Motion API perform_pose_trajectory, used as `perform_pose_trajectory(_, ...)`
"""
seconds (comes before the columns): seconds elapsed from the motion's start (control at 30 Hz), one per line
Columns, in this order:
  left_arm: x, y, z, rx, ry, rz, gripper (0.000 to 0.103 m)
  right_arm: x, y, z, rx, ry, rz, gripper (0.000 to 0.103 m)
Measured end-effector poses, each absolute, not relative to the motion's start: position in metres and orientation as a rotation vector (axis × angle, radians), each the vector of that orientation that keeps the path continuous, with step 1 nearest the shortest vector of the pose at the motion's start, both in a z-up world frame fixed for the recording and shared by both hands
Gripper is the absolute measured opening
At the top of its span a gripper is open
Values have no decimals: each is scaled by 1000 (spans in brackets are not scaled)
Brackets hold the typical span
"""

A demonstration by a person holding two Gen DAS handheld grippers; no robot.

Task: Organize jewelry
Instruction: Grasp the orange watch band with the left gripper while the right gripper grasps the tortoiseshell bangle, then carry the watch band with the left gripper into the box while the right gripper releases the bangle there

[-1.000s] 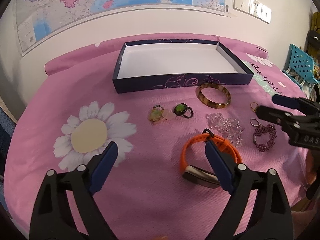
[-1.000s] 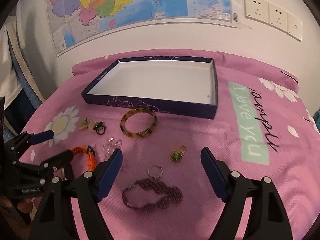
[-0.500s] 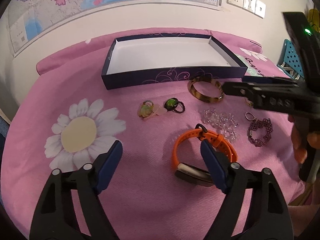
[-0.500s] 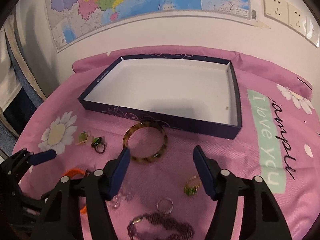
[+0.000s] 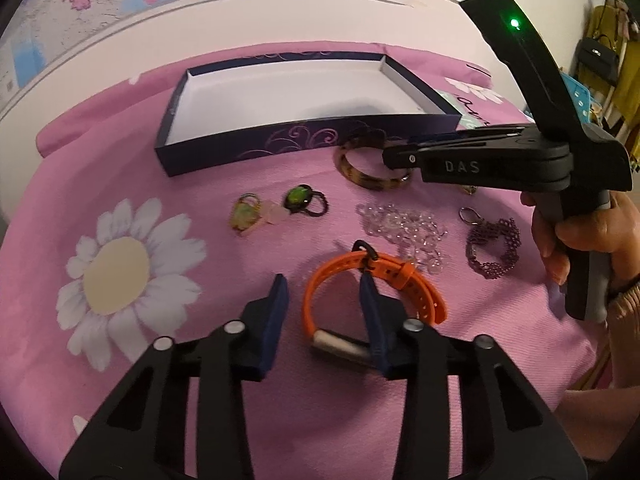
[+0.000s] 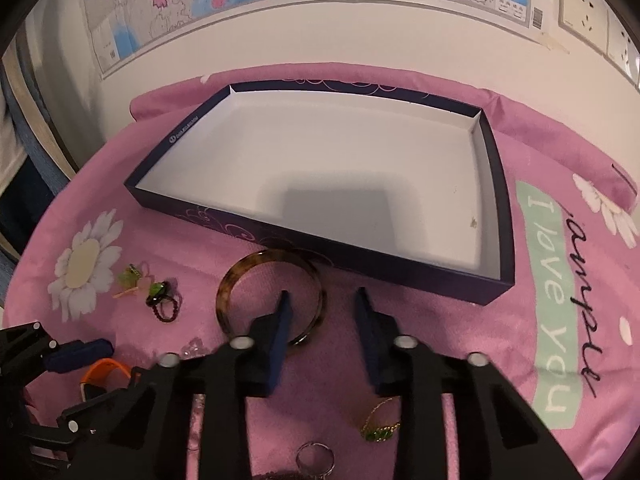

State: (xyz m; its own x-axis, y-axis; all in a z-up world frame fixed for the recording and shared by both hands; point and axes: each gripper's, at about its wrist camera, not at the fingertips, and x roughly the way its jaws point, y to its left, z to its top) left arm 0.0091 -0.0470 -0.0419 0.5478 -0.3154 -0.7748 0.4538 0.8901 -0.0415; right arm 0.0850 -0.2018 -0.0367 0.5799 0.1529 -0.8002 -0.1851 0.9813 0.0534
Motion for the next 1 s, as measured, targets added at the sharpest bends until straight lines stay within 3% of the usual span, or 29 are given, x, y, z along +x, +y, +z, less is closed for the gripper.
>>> perform_pose_trajectory(0.2,11,-48,-42,176,888,-464,19,86,-198,-37,-52,934,231,5)
perform_pose_trajectory(0.5,14,-36,-37,113,905,-476,7,78,-216,-31,35,928,268,5)
perform_pose_trajectory(1.0,28,-33,-25,46,904,-485,7,58,-237,-21,88,911,281,5)
